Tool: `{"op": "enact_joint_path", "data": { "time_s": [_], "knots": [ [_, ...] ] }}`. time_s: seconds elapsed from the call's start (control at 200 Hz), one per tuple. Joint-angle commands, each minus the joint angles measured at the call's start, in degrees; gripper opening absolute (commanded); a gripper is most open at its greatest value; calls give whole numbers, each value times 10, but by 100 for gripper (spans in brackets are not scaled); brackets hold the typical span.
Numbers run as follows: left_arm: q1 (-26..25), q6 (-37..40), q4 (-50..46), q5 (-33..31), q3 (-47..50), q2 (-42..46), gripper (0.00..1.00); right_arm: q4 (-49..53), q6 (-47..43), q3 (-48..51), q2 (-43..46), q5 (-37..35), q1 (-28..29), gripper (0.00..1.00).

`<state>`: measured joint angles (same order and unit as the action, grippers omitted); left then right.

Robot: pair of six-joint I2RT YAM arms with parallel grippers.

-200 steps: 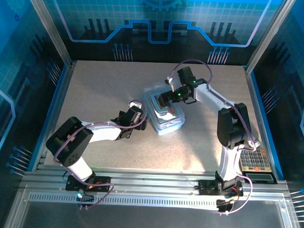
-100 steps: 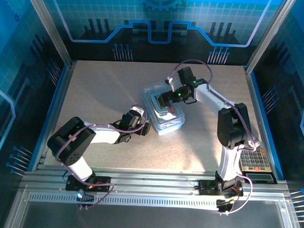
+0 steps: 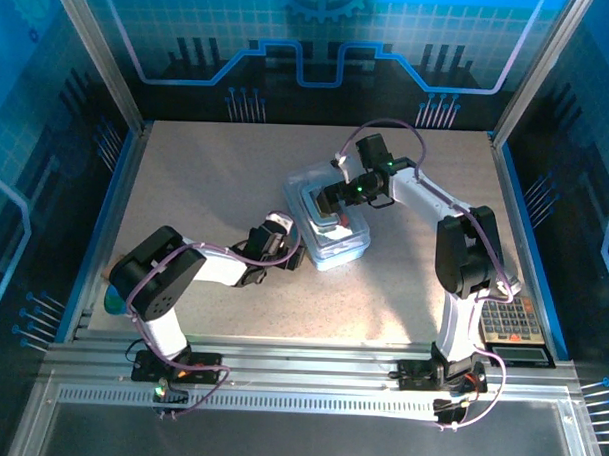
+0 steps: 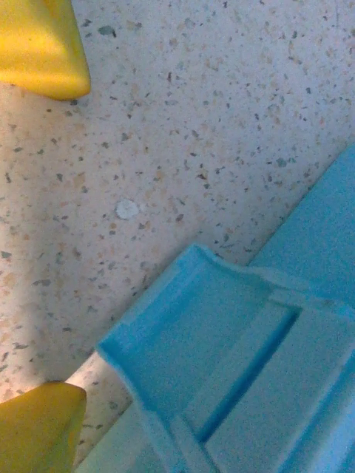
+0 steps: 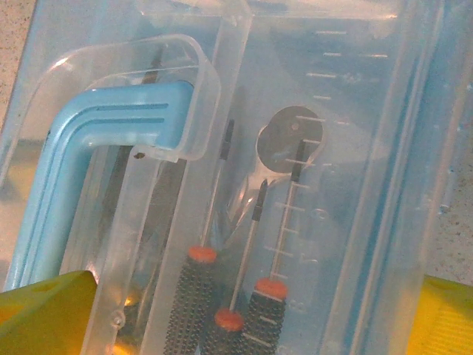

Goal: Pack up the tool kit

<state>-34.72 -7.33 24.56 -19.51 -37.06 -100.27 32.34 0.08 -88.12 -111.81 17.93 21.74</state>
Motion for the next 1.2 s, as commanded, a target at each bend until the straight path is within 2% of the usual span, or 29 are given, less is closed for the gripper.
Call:
{"op": "enact_joint_path", "data": {
  "time_s": [0.0,0.61,1.196],
  "knots": [
    [8,-1,0,-64,-25,-28,99,88,-22,32,-28,31,18,100],
    [23,-48,-44,-100,-27,-4,99,90,-25,33,-29,34,18,100],
    [23,-55,-72,-113,-12,47,99,90,-26,32,-33,38,18,100]
  ]
}}
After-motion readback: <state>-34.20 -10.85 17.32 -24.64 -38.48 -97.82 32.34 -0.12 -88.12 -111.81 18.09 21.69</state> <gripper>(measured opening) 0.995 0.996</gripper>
